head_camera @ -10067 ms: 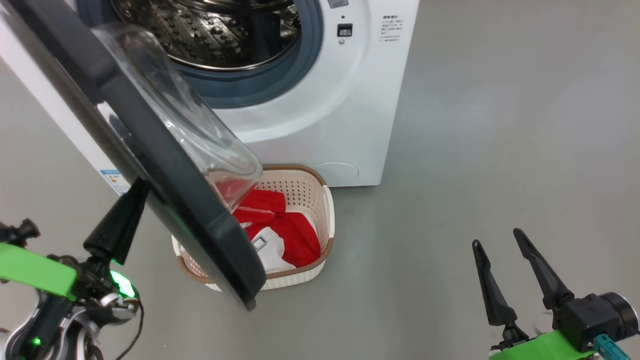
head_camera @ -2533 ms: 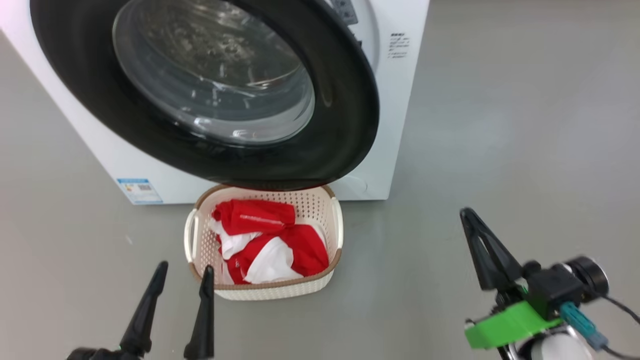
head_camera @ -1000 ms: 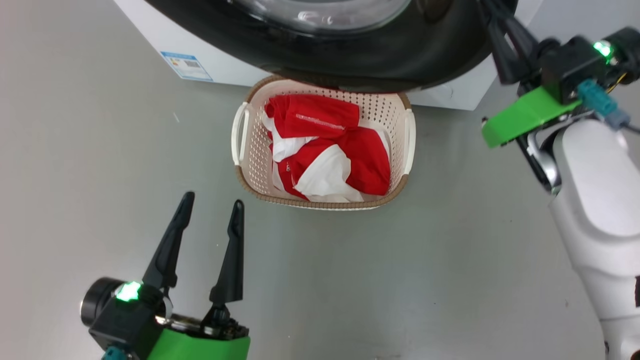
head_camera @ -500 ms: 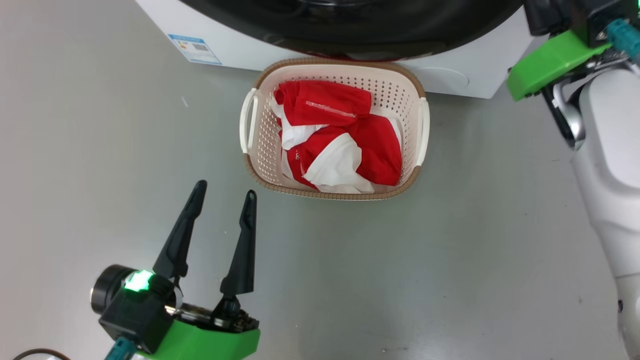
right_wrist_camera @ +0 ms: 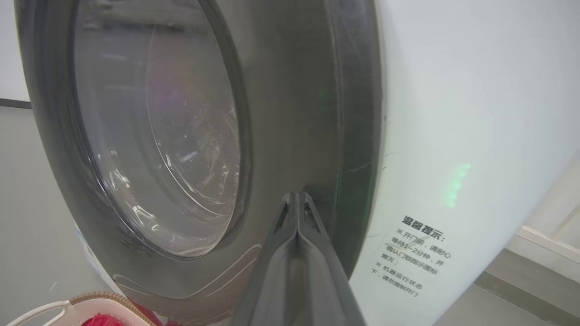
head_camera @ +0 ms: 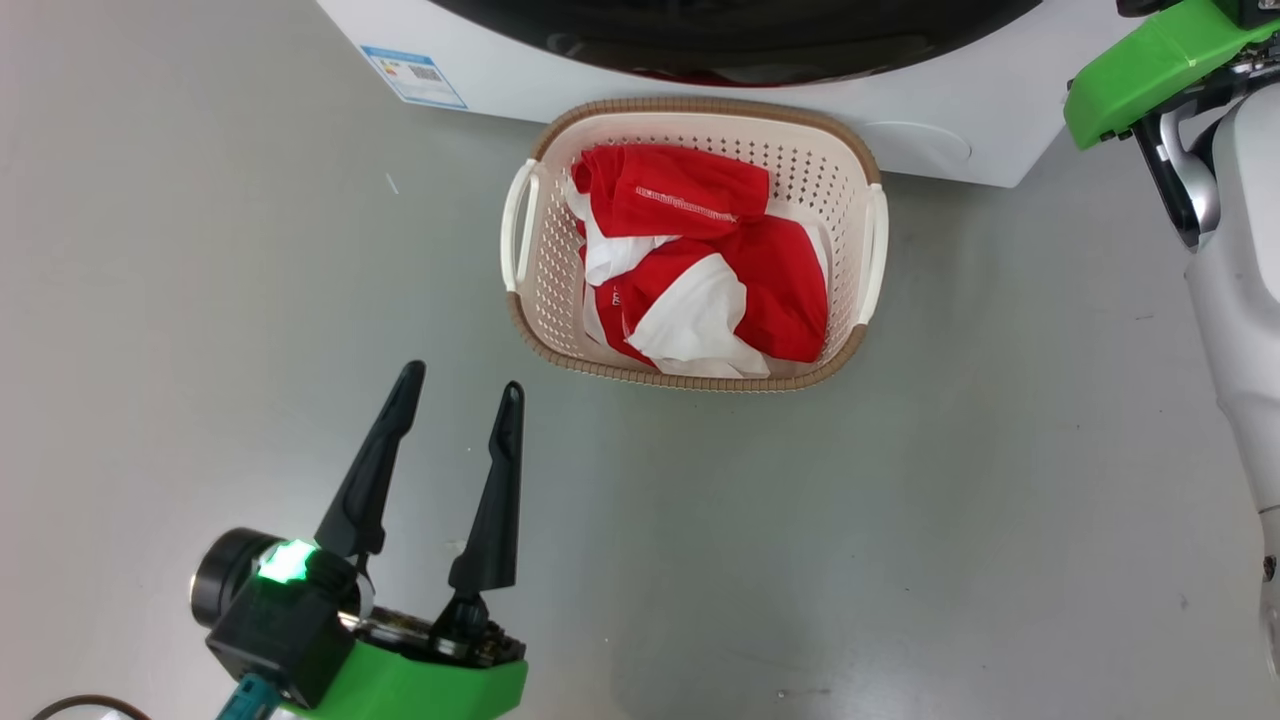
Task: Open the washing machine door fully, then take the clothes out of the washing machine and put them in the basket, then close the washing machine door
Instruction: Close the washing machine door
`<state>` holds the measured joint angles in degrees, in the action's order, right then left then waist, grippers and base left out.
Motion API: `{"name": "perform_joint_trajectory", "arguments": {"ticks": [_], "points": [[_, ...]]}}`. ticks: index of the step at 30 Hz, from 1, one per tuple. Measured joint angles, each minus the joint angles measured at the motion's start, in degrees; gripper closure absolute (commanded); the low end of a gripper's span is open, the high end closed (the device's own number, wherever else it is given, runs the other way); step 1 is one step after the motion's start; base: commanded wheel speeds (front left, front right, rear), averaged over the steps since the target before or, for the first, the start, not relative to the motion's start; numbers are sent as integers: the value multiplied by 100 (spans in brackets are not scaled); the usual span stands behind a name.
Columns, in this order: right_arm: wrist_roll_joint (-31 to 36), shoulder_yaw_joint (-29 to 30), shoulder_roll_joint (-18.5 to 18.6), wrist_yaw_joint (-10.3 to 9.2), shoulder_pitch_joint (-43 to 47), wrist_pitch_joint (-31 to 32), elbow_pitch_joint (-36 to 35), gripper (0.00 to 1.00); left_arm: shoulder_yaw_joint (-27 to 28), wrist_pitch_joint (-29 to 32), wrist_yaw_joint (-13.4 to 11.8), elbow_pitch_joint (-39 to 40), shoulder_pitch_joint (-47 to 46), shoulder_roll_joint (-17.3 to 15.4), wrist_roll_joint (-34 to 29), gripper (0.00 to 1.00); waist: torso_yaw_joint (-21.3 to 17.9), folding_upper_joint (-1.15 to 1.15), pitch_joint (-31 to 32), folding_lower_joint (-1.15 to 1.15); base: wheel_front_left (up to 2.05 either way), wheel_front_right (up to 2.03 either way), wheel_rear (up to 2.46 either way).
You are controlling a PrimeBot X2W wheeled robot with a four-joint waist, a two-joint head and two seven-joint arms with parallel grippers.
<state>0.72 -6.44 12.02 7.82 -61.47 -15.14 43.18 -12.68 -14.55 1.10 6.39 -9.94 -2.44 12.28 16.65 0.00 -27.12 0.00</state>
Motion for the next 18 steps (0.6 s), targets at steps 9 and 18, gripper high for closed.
{"name": "perform_joint_trajectory", "arguments": {"ticks": [9,18], "points": [[8,4,-104,-3,5,3,-51,100,21,0,0,-8,-2,1,0,0,-112,0,80,0,0,0,0],[-300,-208,-349,-10,566,4,-534,100,49,0,47,-55,-2,1,44,0,-366,0,273,0,0,0,0]]}}
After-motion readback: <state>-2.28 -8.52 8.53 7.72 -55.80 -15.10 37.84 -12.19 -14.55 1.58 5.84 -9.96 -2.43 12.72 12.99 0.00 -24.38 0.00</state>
